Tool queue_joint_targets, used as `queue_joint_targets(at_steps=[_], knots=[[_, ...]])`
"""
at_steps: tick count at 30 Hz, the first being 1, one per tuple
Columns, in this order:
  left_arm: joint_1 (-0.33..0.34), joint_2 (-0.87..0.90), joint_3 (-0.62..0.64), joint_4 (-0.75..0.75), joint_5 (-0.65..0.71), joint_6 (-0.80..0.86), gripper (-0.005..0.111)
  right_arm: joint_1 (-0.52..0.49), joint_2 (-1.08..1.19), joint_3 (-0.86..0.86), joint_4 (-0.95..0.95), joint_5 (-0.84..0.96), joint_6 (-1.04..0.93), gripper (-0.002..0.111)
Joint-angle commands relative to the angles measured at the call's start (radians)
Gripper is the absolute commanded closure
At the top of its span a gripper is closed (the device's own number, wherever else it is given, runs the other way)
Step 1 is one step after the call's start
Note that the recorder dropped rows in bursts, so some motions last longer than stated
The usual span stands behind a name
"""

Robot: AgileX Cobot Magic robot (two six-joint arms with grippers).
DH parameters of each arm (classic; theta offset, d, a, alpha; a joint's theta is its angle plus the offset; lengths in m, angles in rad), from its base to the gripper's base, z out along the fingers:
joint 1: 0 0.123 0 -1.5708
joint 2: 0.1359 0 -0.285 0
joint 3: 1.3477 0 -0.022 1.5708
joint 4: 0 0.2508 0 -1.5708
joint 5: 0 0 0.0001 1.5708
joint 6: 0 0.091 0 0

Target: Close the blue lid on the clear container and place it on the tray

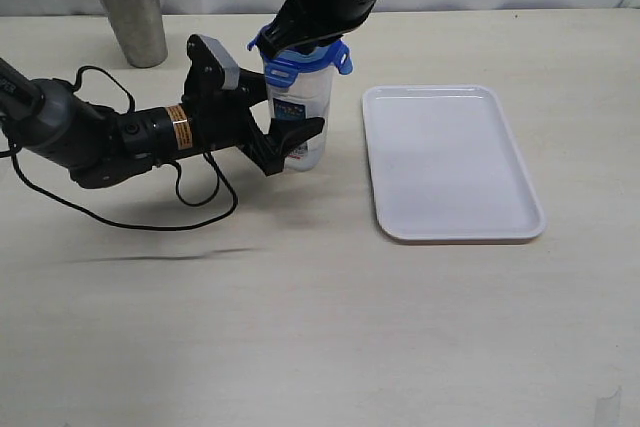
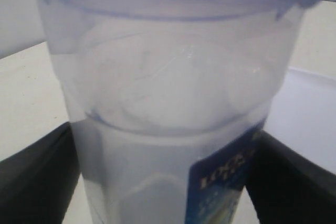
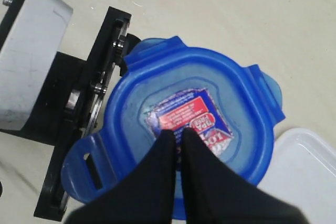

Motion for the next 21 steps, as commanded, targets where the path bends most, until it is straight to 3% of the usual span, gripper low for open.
queue_joint_targets(at_steps=[1, 5, 10, 15, 21], knots=[[-0.001, 0.003, -0.004, 0.012, 0.051, -0.024, 0.107, -0.003, 0.004, -0.004, 0.044, -0.002, -0.055, 0.103], [-0.001, 0.003, -0.004, 0.014, 0.051, -0.033, 0.107, -0.003, -0.006, -0.047, 0.079, 0.000, -0.086, 0.101], [-0.001, 0.003, -0.004, 0.017, 0.051, -0.033, 0.107, 0.004, -0.026, -0.130, 0.101, 0.104, -0.153, 0.072], [-0.001, 0.003, -0.004, 0.017, 0.051, -0.033, 0.107, 0.062, -0.028, -0.141, 0.091, 0.244, -0.282, 0.070], [-0.001, 0.003, -0.004, 0.052, 0.052, -0.033, 0.107, 0.104, -0.026, -0.141, -0.042, 0.224, -0.218, 0.070]])
